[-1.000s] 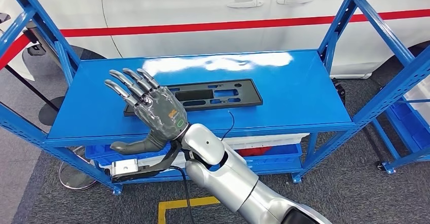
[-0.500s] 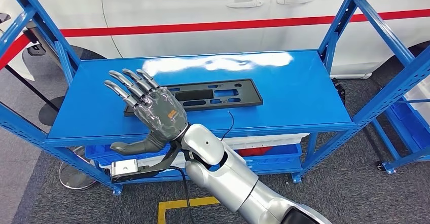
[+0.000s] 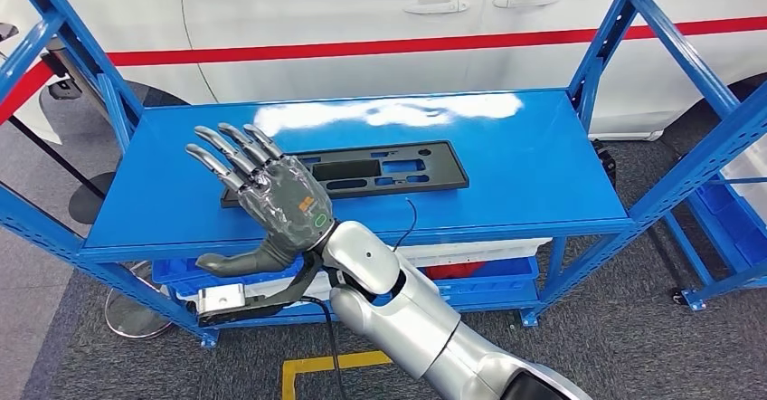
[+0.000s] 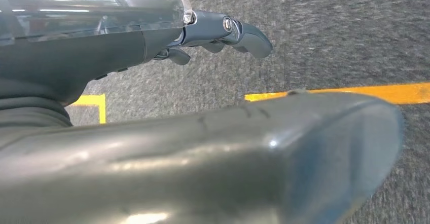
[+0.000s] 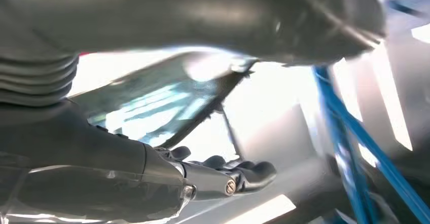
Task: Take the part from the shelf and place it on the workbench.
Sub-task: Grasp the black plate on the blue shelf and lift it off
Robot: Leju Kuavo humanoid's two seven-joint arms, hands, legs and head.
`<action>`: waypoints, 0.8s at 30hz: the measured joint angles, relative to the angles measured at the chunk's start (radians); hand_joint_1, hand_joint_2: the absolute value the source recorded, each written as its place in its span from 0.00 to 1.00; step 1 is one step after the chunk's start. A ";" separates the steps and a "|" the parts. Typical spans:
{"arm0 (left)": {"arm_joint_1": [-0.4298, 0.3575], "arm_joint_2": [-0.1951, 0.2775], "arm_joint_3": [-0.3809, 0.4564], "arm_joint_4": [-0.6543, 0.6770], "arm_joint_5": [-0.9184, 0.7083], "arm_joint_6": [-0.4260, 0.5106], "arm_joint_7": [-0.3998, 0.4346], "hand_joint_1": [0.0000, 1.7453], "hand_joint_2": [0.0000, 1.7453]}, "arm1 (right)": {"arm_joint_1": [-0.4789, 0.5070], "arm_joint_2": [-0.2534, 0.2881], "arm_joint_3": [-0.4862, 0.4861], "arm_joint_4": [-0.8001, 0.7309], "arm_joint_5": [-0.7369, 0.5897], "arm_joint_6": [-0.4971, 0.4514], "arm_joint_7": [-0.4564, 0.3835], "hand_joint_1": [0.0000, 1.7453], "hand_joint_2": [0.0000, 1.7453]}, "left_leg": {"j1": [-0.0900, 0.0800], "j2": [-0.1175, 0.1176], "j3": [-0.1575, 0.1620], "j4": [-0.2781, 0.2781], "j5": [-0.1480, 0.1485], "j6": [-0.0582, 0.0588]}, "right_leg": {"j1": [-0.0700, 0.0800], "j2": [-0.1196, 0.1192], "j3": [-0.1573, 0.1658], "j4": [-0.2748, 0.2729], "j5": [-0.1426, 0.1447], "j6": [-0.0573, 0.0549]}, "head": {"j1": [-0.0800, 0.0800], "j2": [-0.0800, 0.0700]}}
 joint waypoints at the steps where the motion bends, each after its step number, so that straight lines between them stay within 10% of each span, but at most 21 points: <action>1: -0.001 0.001 -0.009 0.000 -0.014 -0.026 -0.015 0.00 0.00 | 0.025 -0.023 -0.023 -0.012 0.025 0.009 0.052 0.00 1.00 | 0.000 -0.003 0.000 0.000 0.000 0.000 | 0.000 -0.002 0.002 -0.001 -0.001 0.001 | 0.000 0.000; 10: -0.004 0.008 -0.037 0.008 -0.007 -0.051 -0.049 0.00 0.00 | 0.179 -0.157 -0.338 -0.052 -0.125 0.001 -0.089 0.00 1.00 | 0.000 -0.002 -0.005 0.004 -0.001 0.004 | 0.000 0.000 0.001 -0.003 0.002 0.011 | 0.000 0.000; 14: -0.001 0.009 -0.037 0.009 -0.008 -0.050 -0.050 0.00 0.00 | 0.238 -0.173 -0.421 -0.164 -0.215 0.068 -0.105 0.00 0.00 | 0.000 -0.004 -0.006 0.004 -0.001 0.004 | 0.000 -0.001 0.001 -0.003 0.002 0.012 | 0.000 0.000; 24: -0.003 0.010 -0.039 0.009 -0.019 -0.065 -0.051 0.00 0.00 | 0.333 -0.241 -0.523 -0.323 -0.215 0.117 -0.141 0.00 0.00 | -0.001 -0.003 -0.007 0.004 -0.001 0.005 | 0.000 -0.001 0.001 -0.003 0.002 0.012 | 0.000 0.000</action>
